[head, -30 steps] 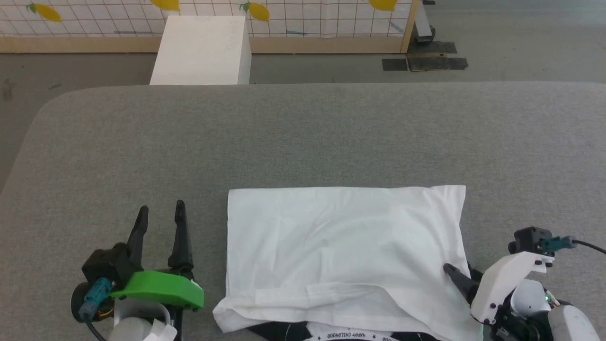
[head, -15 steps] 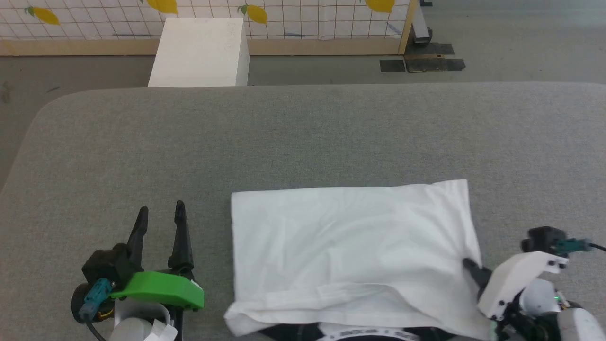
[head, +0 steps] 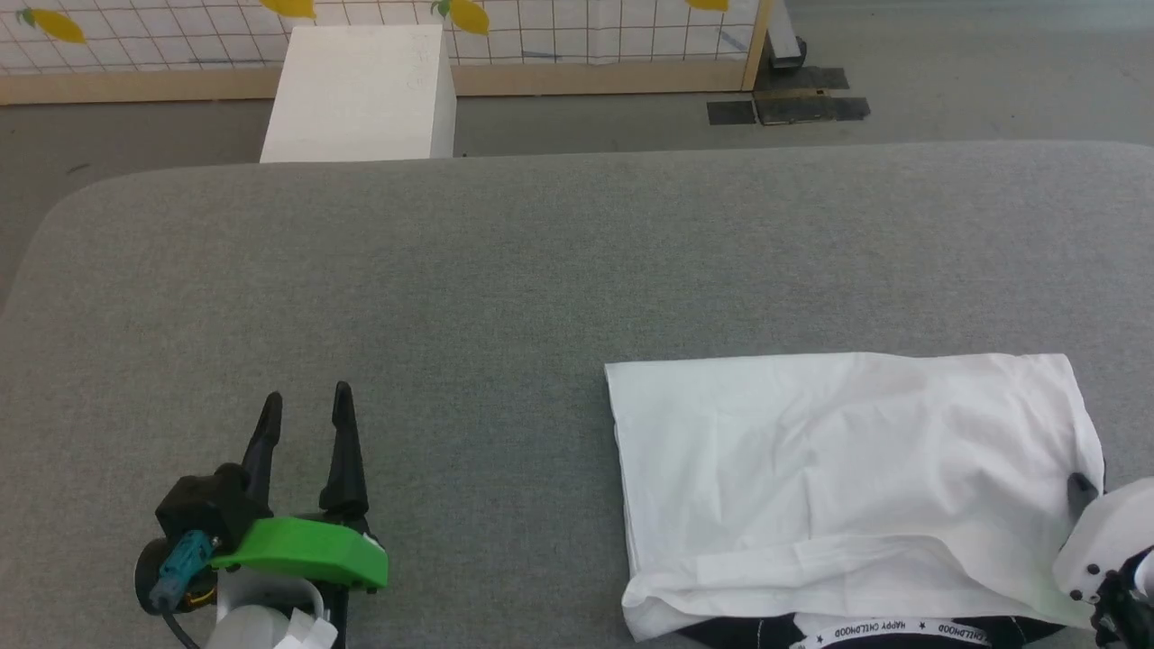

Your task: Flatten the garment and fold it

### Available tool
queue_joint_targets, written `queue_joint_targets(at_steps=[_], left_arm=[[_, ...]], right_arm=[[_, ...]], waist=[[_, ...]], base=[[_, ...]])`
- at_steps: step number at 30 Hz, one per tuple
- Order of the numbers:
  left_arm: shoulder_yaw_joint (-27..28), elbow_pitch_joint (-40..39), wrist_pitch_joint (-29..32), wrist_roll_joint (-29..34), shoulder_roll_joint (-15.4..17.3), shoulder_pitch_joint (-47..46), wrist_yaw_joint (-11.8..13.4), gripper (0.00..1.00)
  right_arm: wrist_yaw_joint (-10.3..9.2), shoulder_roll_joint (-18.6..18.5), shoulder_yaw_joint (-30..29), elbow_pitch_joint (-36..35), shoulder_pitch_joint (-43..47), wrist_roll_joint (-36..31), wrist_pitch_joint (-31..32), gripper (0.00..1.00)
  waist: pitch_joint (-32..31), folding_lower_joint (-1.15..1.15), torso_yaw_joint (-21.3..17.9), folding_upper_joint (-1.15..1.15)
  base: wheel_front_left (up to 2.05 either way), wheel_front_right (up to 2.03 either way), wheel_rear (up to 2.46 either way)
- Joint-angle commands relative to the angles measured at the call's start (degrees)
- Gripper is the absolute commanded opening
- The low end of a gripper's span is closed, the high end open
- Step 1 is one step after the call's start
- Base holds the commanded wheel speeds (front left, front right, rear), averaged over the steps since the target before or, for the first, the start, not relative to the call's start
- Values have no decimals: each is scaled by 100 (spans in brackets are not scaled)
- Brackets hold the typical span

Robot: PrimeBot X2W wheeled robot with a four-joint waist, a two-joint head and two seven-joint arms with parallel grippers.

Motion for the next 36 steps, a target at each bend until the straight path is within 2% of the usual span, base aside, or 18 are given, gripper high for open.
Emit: queue_joint_targets(at_steps=[1,4,8,10,11,15,19,24,36], left_arm=[[21,-3,-21,74,-23,-9,-28,100],[14,33,-22,71,-26,-10,-42,100],[21,66,-22,73,-23,6,-60,100],[27,75,-22,79,-21,12,-66,100],[21,92,-22,85,-20,-7,-75,100],[-15,117,-22,92,-26,-49,-81,100],[-69,145,-22,96,-33,-98,-94,100],[-134,153,-22,107,-41,-147,-105,100],[-150,210,-22,104,-52,-257,-138,100]], right_arm=[[-11,-8,106,-155,113,-85,32,0],[-11,-8,452,-611,290,-78,152,0],[-11,-8,1119,-1631,589,-67,459,0],[-11,-8,1594,-2266,733,-49,728,0],[-11,-76,2270,-2888,826,-89,1046,0],[-11,-265,3252,-3221,681,-76,1377,0],[-11,-442,4103,-2902,345,-10,1523,0],[-11,-421,4842,-2058,-169,144,1504,0],[-11,-135,5481,-127,-916,590,1297,0]], waist=[[-6,0,-2,43],[-40,0,7,43],[-91,0,9,43],[-103,0,10,43],[-98,0,20,43],[-80,0,51,43],[-43,0,124,43],[28,0,260,43],[245,0,499,43]], base=[[0,0,0],[0,0,0],[0,0,0],[0,0,0],[0,0,0],[0,0,0],[0,0,0],[0,0,0],[0,0,0]])
